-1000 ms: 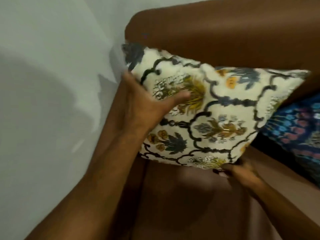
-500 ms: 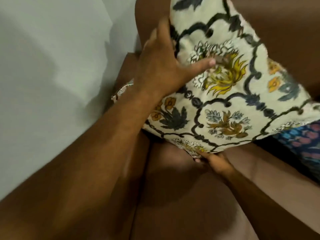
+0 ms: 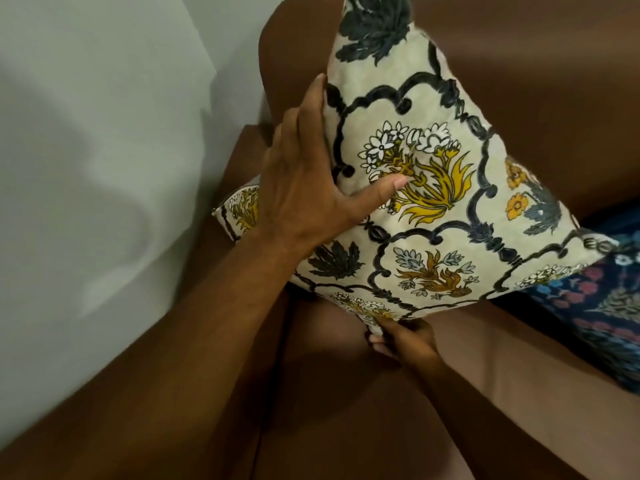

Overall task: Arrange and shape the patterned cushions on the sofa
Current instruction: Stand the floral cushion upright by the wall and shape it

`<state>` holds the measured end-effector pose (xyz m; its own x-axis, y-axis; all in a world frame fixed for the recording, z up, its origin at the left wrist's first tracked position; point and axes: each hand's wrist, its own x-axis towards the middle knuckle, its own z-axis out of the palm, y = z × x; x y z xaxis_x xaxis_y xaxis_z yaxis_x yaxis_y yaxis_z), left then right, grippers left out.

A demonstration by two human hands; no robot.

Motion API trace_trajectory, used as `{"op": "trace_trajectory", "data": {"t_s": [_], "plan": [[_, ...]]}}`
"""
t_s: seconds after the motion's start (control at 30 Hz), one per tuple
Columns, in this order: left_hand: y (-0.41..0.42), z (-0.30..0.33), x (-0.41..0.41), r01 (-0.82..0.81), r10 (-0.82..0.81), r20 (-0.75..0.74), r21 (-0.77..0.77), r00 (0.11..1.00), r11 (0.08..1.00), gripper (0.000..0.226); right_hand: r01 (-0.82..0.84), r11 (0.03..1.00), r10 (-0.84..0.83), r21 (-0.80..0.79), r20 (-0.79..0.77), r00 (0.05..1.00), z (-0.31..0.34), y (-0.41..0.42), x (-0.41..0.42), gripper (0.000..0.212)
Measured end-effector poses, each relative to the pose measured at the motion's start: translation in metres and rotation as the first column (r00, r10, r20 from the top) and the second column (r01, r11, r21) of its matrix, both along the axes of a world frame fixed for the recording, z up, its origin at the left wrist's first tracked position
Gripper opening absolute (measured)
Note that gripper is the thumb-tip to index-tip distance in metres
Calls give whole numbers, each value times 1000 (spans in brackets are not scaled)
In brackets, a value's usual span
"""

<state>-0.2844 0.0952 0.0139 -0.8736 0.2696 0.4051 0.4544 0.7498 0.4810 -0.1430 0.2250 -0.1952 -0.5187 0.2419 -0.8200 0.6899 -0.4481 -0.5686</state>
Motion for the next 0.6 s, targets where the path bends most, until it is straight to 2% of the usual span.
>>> {"op": "trace_trajectory", "data": {"t_s": [0.13,0.23,0.37,0.47,0.53,0.6], "plan": [[-3,4,4,-14,19,-55,91,998,996,117,112,993,-112,-43,9,994,9,-4,-6,31],[-4,5,5,-74,81,-75,89,994,993,113,87,994,-85,-60,26,996,8,-4,-9,26],[4,2,3,-118,140,-190,119,972,986,106,-31,999,31,19,39,999,-3,0,-12,20],[5,-11,0,-179,186,-164,55,969,982,101,-163,986,156,42,133,979,-17,2,0,26],[7,-22,1,-218,216,-73,-24,974,976,100,-190,981,181,35,167,969,-20,1,2,30],[8,-25,2,-242,235,-97,-62,967,968,99,-181,982,169,56,165,972,-20,3,2,32]]}}
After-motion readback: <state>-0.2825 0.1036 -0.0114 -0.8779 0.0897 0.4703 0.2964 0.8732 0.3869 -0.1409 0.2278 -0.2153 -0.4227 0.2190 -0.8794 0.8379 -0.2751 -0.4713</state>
